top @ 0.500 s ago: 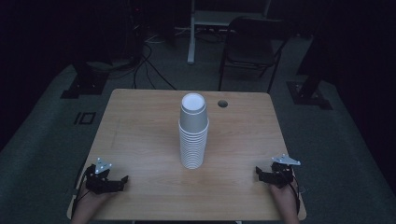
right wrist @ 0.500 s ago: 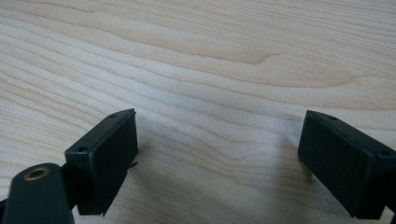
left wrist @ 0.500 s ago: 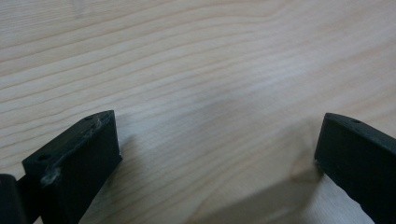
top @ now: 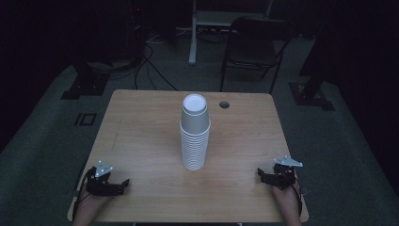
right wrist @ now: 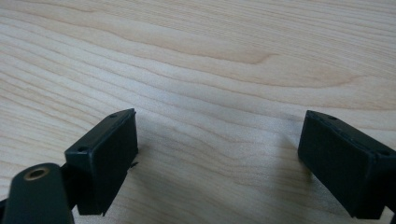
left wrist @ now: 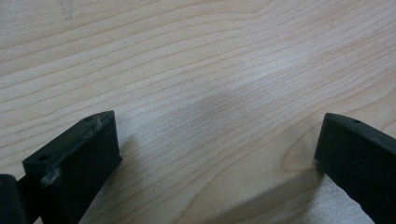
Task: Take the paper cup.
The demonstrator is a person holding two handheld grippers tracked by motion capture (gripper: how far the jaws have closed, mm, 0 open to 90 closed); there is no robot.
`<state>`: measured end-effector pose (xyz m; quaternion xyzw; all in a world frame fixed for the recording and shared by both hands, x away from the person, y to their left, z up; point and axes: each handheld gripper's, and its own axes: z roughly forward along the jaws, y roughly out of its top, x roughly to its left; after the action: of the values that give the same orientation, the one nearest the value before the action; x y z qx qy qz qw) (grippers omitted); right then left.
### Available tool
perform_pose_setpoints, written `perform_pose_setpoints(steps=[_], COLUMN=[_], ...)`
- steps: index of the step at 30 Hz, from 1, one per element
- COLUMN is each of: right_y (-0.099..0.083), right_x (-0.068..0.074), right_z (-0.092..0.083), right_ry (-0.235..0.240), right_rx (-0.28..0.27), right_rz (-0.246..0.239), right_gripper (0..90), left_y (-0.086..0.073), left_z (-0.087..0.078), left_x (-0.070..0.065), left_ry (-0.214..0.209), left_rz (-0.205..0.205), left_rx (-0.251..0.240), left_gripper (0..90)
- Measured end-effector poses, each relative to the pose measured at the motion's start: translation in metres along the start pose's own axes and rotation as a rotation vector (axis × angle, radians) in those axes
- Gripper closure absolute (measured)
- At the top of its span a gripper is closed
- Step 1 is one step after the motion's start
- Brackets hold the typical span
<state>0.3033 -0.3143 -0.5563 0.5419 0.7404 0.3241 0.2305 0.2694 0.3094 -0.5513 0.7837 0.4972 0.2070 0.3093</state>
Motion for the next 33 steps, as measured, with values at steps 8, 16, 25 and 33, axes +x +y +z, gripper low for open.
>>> perform_pose_setpoints(steps=[8, 16, 25, 33], right_y=[0.000, 0.000, 0.000, 0.000], right_x=[0.000, 0.000, 0.000, 0.000], right_z=[0.000, 0.000, 0.000, 0.000], right_ry=[0.000, 0.000, 0.000, 0.000], right_rx=[0.000, 0.000, 0.000, 0.000], right_rz=[0.000, 0.000, 0.000, 0.000], right_gripper=[11.3, 11.3, 11.3, 11.3], left_y=[0.001, 0.007, 0.024, 0.043], left_z=[0.000, -0.001, 0.001, -0.002], left_x=[0.001, -0.001, -0.012, -0.026], left_ry=[-0.014, -0.059, -0.133, -0.177], left_rz=[0.017, 0.036, 0.063, 0.116], left_rx=[0.007, -0.013, -0.027, -0.042], left_gripper=[0.4, 2.0, 2.0, 2.0])
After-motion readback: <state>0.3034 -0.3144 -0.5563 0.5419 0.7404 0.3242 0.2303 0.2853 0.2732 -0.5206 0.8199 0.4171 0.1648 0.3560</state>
